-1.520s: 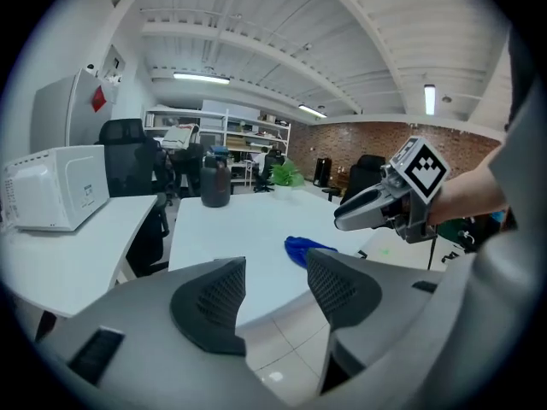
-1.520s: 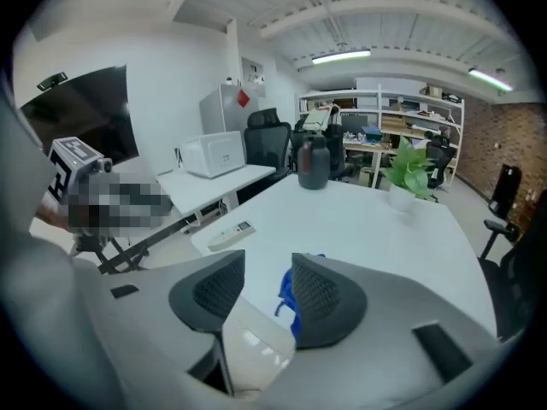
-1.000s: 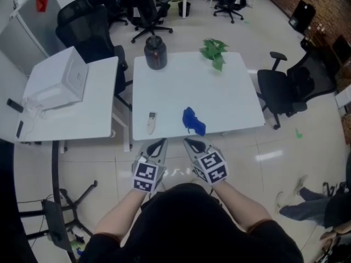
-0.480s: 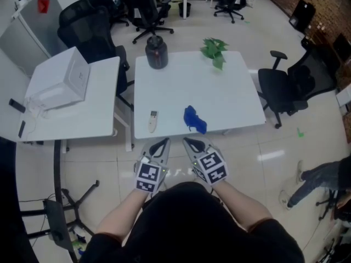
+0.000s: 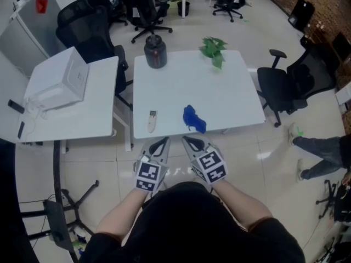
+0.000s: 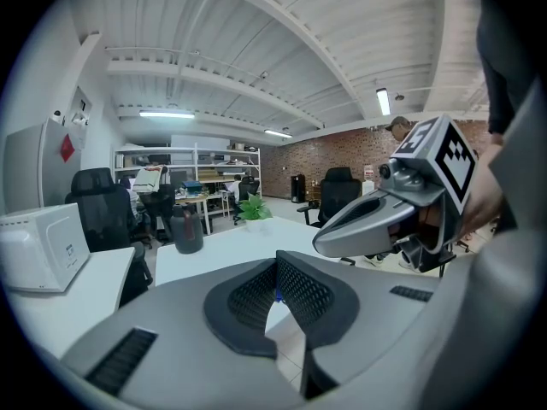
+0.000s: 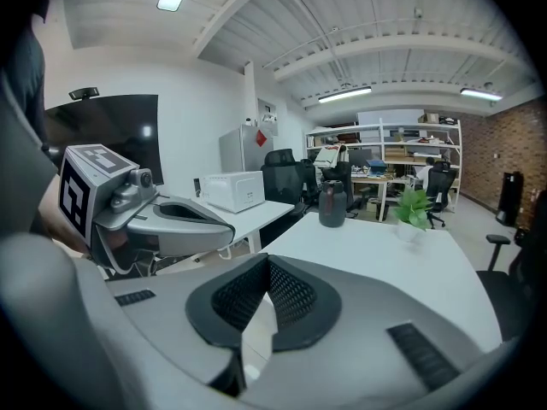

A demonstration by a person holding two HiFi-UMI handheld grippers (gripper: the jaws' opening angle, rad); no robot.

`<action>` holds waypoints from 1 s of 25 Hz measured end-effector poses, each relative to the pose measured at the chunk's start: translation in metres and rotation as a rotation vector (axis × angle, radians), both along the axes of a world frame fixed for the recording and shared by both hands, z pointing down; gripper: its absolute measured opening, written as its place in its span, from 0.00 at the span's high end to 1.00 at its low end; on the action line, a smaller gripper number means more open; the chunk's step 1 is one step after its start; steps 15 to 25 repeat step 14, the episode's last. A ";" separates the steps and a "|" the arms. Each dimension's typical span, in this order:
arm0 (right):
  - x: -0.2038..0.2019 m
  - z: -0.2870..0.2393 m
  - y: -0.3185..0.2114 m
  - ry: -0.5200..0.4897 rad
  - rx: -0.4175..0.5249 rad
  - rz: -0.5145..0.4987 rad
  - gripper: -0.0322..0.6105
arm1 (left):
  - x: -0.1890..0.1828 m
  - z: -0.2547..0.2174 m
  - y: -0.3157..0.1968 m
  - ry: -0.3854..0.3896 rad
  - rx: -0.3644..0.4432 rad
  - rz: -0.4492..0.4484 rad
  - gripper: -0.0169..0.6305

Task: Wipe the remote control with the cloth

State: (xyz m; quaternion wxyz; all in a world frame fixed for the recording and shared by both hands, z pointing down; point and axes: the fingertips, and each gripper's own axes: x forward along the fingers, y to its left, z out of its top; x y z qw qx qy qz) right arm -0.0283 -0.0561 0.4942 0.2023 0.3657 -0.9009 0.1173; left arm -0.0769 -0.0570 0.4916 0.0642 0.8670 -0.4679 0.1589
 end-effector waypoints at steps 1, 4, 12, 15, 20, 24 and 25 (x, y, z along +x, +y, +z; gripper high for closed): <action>-0.001 0.000 0.000 0.000 0.000 -0.001 0.94 | 0.000 0.000 0.000 0.001 0.001 0.000 0.97; 0.001 0.001 0.001 0.007 0.003 -0.003 0.94 | 0.001 -0.001 -0.001 0.000 0.003 0.001 0.97; 0.001 -0.001 0.001 0.006 0.005 -0.001 0.94 | 0.003 -0.002 -0.001 -0.003 0.004 0.007 0.97; 0.001 -0.001 0.001 0.006 0.005 -0.002 0.94 | 0.003 -0.002 -0.002 -0.004 0.003 0.007 0.97; 0.001 -0.001 0.001 0.006 0.005 -0.002 0.94 | 0.003 -0.002 -0.002 -0.004 0.003 0.007 0.97; 0.001 -0.001 0.001 0.006 0.005 -0.002 0.94 | 0.003 -0.002 -0.002 -0.004 0.003 0.007 0.97; 0.001 -0.001 0.001 0.006 0.005 -0.002 0.94 | 0.003 -0.002 -0.002 -0.004 0.003 0.007 0.97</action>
